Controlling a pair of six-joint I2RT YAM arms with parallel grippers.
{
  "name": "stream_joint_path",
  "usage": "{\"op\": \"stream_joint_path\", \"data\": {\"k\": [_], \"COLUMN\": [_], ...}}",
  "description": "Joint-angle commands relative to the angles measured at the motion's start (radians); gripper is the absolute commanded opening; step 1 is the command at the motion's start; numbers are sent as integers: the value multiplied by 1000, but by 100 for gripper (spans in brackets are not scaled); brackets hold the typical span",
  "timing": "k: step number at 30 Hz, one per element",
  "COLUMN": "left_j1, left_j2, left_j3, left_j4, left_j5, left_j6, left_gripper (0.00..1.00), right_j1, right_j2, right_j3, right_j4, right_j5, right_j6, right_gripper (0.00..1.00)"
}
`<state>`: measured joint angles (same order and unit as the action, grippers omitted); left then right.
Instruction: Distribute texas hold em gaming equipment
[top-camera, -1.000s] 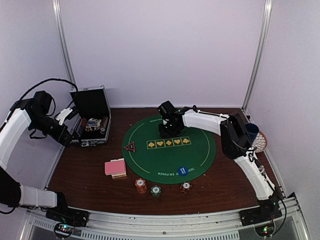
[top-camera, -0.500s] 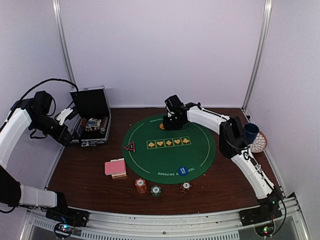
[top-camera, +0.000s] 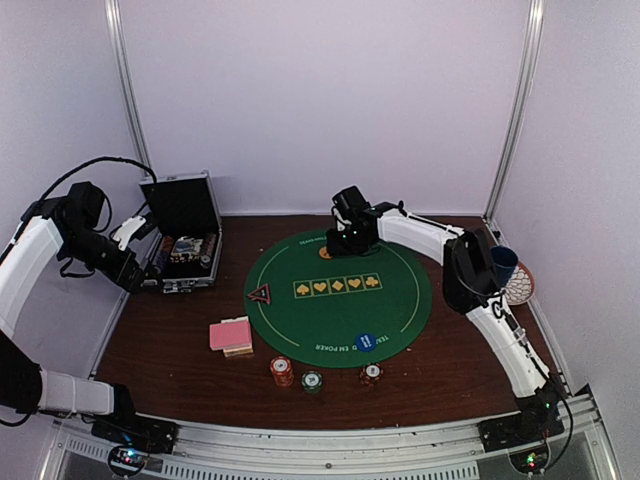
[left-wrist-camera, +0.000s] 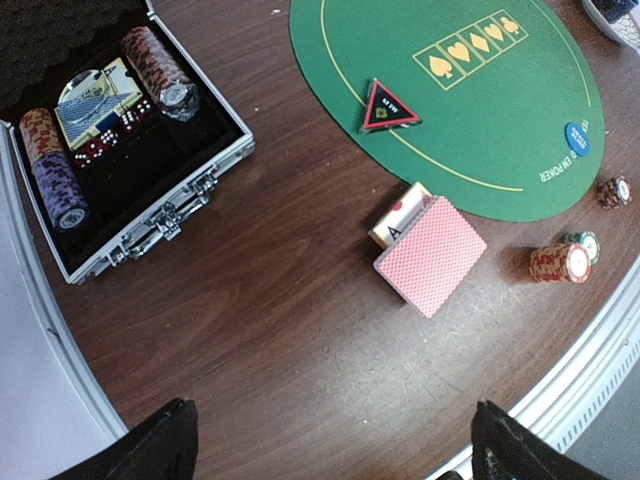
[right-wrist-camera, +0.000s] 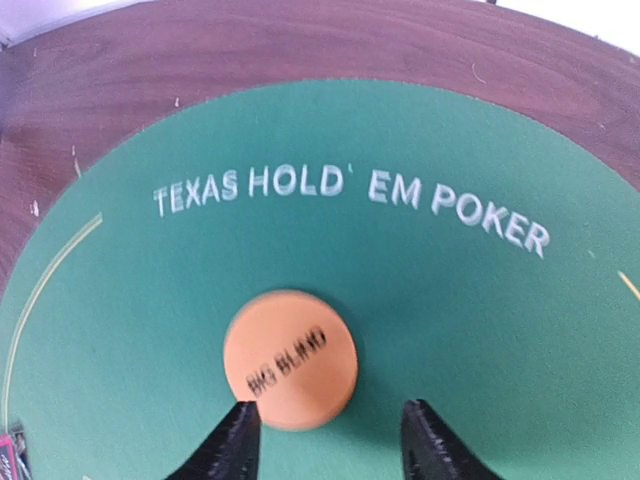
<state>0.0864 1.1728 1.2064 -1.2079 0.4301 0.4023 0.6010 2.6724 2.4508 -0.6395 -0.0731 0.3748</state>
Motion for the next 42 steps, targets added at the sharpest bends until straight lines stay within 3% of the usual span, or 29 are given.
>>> {"op": "stream_joint_path", "data": {"k": [1,6,15,21,25,42], "left_j1": [6,6,6,6,6,6], "left_j2": [-14,-18,-12,2,3,-8], "left_j3": [23,23,29,38,41,42], "left_j4": [-16,-28,-32,-39,-40,-48], "left_j5": [27,22,37,43,46,52], "left_j6": [4,3,6,6,3,1], "left_gripper": [98,97,97,97,97,97], "right_j1": [24,71,231,317,362,406], "right_j2": [-153,-240,-659,-841,-857,-721], "right_j3": [-111,-238,-901,-1153,-1203,-1136], "right_j4": [18,-11,105,85,68,9], "right_j5": [68,105,148,138,146,255], "right_j6": [-71,-83,-129,-98,-97,-134], "right_gripper": [54,53,52,52,52,52]}}
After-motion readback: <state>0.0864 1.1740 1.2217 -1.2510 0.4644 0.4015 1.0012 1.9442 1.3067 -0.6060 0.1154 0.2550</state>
